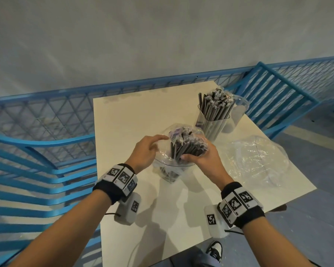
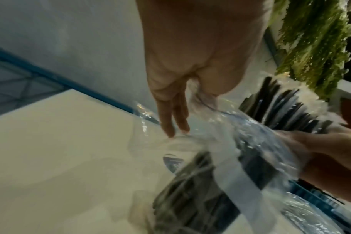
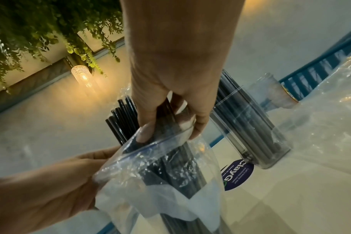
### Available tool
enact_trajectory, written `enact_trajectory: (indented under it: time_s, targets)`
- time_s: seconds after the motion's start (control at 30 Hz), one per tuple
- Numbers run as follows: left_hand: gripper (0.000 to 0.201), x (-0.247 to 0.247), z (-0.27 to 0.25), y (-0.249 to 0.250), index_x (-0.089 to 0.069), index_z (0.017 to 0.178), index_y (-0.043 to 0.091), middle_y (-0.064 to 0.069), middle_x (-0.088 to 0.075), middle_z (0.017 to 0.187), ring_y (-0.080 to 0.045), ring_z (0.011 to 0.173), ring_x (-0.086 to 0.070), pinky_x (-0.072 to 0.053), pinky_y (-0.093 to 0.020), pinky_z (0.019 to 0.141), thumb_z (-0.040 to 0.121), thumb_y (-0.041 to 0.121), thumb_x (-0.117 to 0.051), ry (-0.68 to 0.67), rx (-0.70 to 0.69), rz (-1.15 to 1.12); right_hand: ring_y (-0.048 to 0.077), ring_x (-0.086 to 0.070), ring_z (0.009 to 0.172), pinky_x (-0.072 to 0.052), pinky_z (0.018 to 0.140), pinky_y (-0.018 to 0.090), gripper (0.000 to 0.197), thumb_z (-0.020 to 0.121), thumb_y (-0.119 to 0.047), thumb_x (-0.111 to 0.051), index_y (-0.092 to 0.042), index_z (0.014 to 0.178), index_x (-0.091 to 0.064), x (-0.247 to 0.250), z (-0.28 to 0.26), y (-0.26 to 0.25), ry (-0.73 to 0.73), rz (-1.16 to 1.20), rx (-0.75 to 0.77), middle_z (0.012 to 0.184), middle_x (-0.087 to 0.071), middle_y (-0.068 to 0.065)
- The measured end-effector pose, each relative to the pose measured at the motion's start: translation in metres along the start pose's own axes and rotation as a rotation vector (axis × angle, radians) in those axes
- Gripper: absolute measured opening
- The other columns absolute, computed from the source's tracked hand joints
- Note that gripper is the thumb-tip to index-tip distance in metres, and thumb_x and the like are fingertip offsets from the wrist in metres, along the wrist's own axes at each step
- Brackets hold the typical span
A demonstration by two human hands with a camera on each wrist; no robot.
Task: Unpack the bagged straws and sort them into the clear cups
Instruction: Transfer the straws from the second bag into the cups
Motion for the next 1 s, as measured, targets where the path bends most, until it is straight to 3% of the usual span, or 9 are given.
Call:
enact_trajectory:
  time_s: [0.03, 0.1, 0.17, 0.23, 0.33, 0.47, 0.67, 0.8, 1.0]
  targets:
    - [0.037, -0.005, -0.001, -0.003, -0.052, 0.137, 0.032, -0.003, -0.047, 0.141, -0.019, 0.129, -0.049, -0.034, -0.033, 0.111, 0.102, 0.037, -0.046, -0.122, -0.002, 0.07, 0.015, -0.062, 0.114, -0.049, 0.1, 0.045, 0.07, 0.061, -0.014, -0.088, -0.026, 0.123, -0.06, 0.001, 0.0, -0.001, -0.009, -0.006, 0.013, 0.118, -0.068, -0.006]
    - [0.104, -0.015, -0.004, -0.022, -0.021, 0.155, 0.032, -0.008, -0.014, 0.161, -0.027, 0.147, -0.023, -0.019, -0.044, 0.119, 0.07, 0.089, -0.039, -0.37, 0.07, 0.234, 0.013, -0.059, 0.117, -0.048, 0.101, 0.038, 0.072, 0.06, -0.014, -0.089, -0.023, 0.126, -0.059, 0.001, 0.0, -0.005, -0.038, -0.037, 0.04, 0.122, -0.066, -0.006]
    - [0.133, -0.019, -0.007, -0.028, 0.009, 0.154, 0.039, -0.005, 0.031, 0.158, -0.033, 0.15, 0.011, -0.001, -0.063, 0.116, 0.049, 0.096, -0.049, -0.426, 0.084, 0.481, 0.008, -0.06, 0.113, -0.048, 0.097, 0.028, 0.068, 0.06, -0.011, -0.089, -0.019, 0.123, -0.063, 0.0, 0.001, -0.011, -0.078, -0.077, 0.058, 0.12, -0.067, -0.005]
    - [0.14, -0.02, -0.007, -0.014, 0.022, 0.15, 0.041, 0.0, 0.044, 0.152, -0.028, 0.145, 0.031, 0.011, -0.067, 0.11, 0.051, 0.083, -0.068, -0.318, -0.082, 0.605, 0.001, -0.063, 0.104, -0.048, 0.09, 0.02, 0.059, 0.061, -0.006, -0.087, -0.018, 0.115, -0.067, -0.004, 0.003, -0.025, -0.149, -0.123, 0.093, 0.112, -0.07, -0.006]
    - [0.137, -0.026, -0.001, 0.014, 0.004, 0.155, 0.037, 0.01, 0.001, 0.164, -0.019, 0.152, 0.007, 0.011, -0.068, 0.111, 0.054, 0.062, -0.085, -0.214, -0.198, 0.381, 0.006, -0.066, 0.098, -0.051, 0.089, 0.025, 0.054, 0.062, -0.009, -0.086, -0.027, 0.109, -0.069, -0.009, 0.007, -0.05, -0.221, -0.179, 0.143, 0.103, -0.071, -0.009]
    - [0.104, -0.031, 0.009, 0.003, -0.042, 0.135, 0.045, 0.025, -0.062, 0.12, -0.014, 0.127, -0.052, -0.024, -0.061, 0.112, 0.044, 0.064, -0.088, -0.082, -0.074, -0.046, 0.017, -0.067, 0.101, -0.054, 0.089, 0.035, 0.058, 0.062, -0.019, -0.087, -0.025, 0.113, -0.06, 0.0, 0.012, -0.057, -0.2, -0.103, 0.149, 0.111, -0.066, -0.004]
    - [0.091, -0.045, 0.006, -0.013, -0.037, 0.105, 0.042, -0.002, -0.049, 0.128, -0.027, 0.124, -0.048, -0.037, -0.051, 0.109, 0.033, 0.06, -0.09, 0.012, 0.046, -0.213, 0.012, -0.066, 0.097, -0.054, 0.092, 0.038, 0.03, 0.079, -0.013, -0.077, -0.013, 0.108, -0.07, 0.024, 0.006, -0.032, -0.142, -0.288, 0.072, 0.105, -0.07, 0.0]
    - [0.076, -0.064, 0.017, 0.008, -0.056, 0.123, 0.029, -0.005, -0.065, 0.121, -0.026, 0.121, -0.059, -0.047, -0.042, 0.105, 0.058, 0.013, -0.092, -0.098, -0.02, -0.29, 0.014, -0.065, 0.09, -0.053, 0.082, 0.027, 0.04, 0.076, -0.023, -0.08, -0.021, 0.113, -0.065, 0.03, 0.01, -0.027, -0.169, -0.282, 0.063, 0.1, -0.07, -0.003]
    - [0.079, -0.063, 0.037, 0.042, -0.05, 0.125, 0.022, 0.003, -0.071, 0.112, -0.016, 0.107, -0.067, -0.055, -0.036, 0.09, 0.058, 0.019, -0.092, 0.071, -0.093, -0.278, 0.012, -0.063, 0.078, -0.054, 0.076, 0.032, 0.014, 0.082, -0.019, -0.073, -0.019, 0.095, -0.068, 0.066, 0.04, -0.037, -0.119, -0.217, 0.178, 0.085, -0.068, -0.008]
Point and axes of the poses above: each hand's wrist, its own z-axis towards the middle knuckle, its own x-axis out of the back of the hand, y = z × x, the point moved 6 cm from there along z, towards the middle knuckle
